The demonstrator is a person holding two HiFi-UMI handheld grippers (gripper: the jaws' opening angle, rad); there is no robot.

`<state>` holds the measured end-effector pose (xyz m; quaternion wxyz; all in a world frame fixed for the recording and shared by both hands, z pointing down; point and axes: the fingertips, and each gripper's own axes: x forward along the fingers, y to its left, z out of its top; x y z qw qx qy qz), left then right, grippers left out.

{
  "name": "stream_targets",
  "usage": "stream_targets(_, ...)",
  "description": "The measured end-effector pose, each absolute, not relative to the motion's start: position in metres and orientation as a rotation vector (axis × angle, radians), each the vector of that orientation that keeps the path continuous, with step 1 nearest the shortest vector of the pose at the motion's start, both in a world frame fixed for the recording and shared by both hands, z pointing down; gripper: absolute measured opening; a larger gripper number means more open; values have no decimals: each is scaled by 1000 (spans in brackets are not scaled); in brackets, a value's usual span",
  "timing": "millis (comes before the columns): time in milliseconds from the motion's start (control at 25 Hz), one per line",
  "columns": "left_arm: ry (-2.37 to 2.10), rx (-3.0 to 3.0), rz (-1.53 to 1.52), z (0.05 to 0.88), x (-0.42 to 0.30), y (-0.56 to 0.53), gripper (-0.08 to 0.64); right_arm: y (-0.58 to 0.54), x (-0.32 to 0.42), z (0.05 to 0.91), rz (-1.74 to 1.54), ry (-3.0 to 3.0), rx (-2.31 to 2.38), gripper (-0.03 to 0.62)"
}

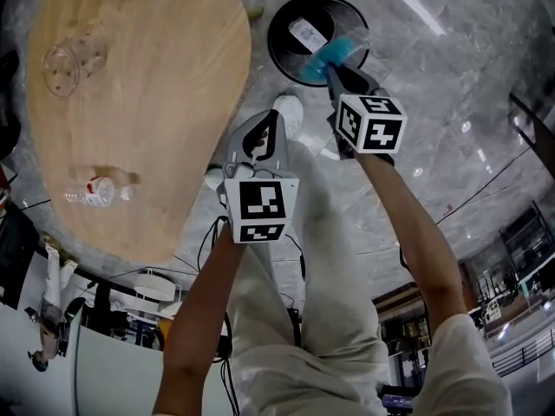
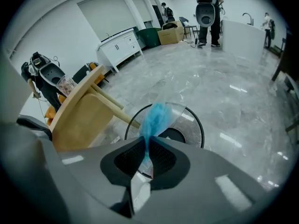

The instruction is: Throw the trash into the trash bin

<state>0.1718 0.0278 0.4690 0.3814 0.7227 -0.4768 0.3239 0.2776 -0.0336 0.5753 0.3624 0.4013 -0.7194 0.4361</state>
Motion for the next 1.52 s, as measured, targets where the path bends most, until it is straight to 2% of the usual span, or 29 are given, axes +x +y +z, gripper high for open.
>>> stream_targets(320,-1174,1826,854,494,182,31,0,-26,284,619,1184,-1780,1010,55)
stream_targets(480,-1162,1821,856,500,186,34,0,-14,287,646,1247,-1693,996,138)
stream_targets(680,-1164,1819,846,495,188,31,0,-11,291,650,1214,-1669,983,143)
stream_targets(1040,-1200,1828,825,462,172,31,0,-10,267,599,1078,-1758,923,115)
stream_targets(1240,-1213,1849,831,444,159,34,0,-14,249,564,948,-1822,876,43)
stream_targets(1520,-1262,1861,787,412,137,46,0,-12,220,511,858,-1916,847,23)
